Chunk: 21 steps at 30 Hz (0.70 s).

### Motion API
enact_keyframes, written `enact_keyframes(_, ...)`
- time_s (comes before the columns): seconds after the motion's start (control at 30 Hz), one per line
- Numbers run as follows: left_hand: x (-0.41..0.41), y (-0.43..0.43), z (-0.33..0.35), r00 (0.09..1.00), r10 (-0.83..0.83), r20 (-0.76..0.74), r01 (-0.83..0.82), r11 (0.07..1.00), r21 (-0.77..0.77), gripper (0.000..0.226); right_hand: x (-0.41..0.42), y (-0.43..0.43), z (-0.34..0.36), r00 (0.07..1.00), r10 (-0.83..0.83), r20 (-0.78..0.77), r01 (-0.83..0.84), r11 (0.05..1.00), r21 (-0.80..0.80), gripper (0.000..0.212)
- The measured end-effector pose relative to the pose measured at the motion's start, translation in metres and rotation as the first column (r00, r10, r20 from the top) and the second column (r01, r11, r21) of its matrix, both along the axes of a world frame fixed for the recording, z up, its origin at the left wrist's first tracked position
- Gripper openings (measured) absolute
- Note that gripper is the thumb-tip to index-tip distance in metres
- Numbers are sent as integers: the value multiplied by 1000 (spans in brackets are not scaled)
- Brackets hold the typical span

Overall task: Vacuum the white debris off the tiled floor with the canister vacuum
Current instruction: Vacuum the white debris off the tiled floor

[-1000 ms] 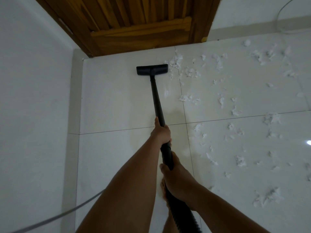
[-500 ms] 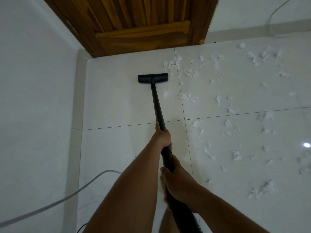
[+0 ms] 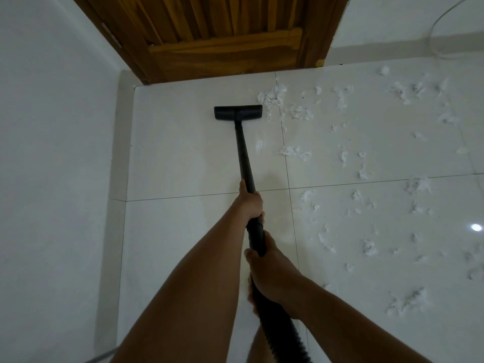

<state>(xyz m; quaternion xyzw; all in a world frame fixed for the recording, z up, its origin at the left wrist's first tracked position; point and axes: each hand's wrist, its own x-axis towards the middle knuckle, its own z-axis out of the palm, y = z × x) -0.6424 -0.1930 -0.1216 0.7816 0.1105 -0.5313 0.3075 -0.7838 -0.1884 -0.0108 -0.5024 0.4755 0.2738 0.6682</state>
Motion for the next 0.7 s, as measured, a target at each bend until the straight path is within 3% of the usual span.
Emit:
enact_keyframes(0.37, 85, -39, -14, 996, -82, 36, 81, 997, 18, 67, 83, -28, -18, 996, -91, 14, 90, 995, 42, 52)
enact_keyframes(0.7, 111, -53, -22, 993, -111, 42, 111, 994, 15, 66, 110, -39, -27, 995, -97, -7, 98, 995, 33, 51)
